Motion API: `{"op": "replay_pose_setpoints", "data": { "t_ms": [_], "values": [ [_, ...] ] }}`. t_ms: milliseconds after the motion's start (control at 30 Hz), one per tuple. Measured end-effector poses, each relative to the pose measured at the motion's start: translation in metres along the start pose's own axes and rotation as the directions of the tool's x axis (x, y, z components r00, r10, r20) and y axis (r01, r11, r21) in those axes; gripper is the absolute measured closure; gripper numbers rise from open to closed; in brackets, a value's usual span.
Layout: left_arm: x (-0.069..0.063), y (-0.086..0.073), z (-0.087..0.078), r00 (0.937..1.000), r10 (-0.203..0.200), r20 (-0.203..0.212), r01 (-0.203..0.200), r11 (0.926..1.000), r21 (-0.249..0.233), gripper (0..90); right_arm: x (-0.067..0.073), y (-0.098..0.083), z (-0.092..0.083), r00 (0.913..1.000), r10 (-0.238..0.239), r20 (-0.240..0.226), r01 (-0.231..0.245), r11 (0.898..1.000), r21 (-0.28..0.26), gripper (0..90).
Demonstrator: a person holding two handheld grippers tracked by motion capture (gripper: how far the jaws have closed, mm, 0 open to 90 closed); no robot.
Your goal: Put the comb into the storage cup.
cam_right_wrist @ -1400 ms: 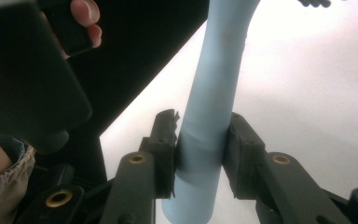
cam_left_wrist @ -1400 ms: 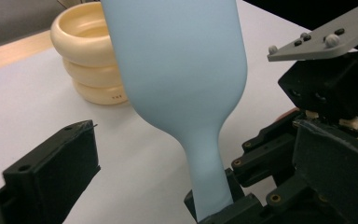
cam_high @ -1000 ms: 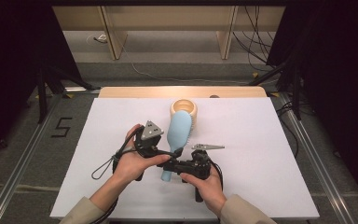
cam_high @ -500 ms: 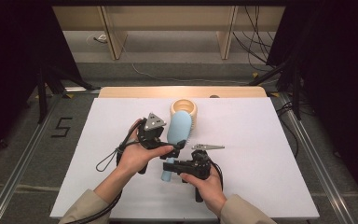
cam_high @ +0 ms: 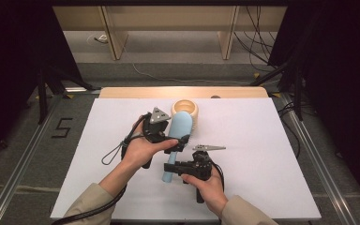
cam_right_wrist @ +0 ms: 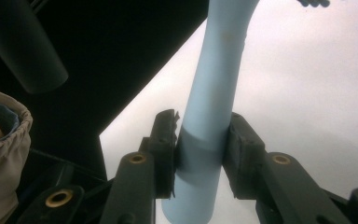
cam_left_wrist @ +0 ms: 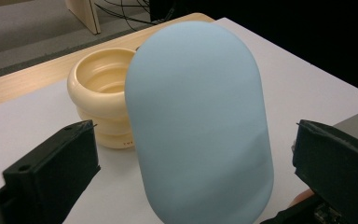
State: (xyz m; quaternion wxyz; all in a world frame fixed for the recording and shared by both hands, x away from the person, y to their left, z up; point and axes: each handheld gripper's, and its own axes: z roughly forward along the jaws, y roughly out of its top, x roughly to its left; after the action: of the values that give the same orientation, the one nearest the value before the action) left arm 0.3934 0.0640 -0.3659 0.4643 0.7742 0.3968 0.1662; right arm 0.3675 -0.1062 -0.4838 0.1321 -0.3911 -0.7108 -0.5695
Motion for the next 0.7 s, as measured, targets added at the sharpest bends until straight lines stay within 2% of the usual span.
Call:
{"op": "replay_pose_setpoints", "data": {
  "t_ms": [300, 700],
  "values": [
    [-0.003, 0.011, 0.004, 0.9998, 0.019, 0.001, -0.019, 0.9998, 0.003, 0.0, 0.000, 0.000, 0.000, 1.0000, 0.000, 0.001, 0.000, 1.000, 0.001, 67.8],
    [-0.004, 0.023, 0.011, 0.9999, 0.014, 0.000, -0.014, 0.9999, -0.004, 0.0, 0.000, 0.000, 0.000, 1.0000, 0.004, -0.001, -0.004, 1.000, -0.002, 67.8]
  ]
}}
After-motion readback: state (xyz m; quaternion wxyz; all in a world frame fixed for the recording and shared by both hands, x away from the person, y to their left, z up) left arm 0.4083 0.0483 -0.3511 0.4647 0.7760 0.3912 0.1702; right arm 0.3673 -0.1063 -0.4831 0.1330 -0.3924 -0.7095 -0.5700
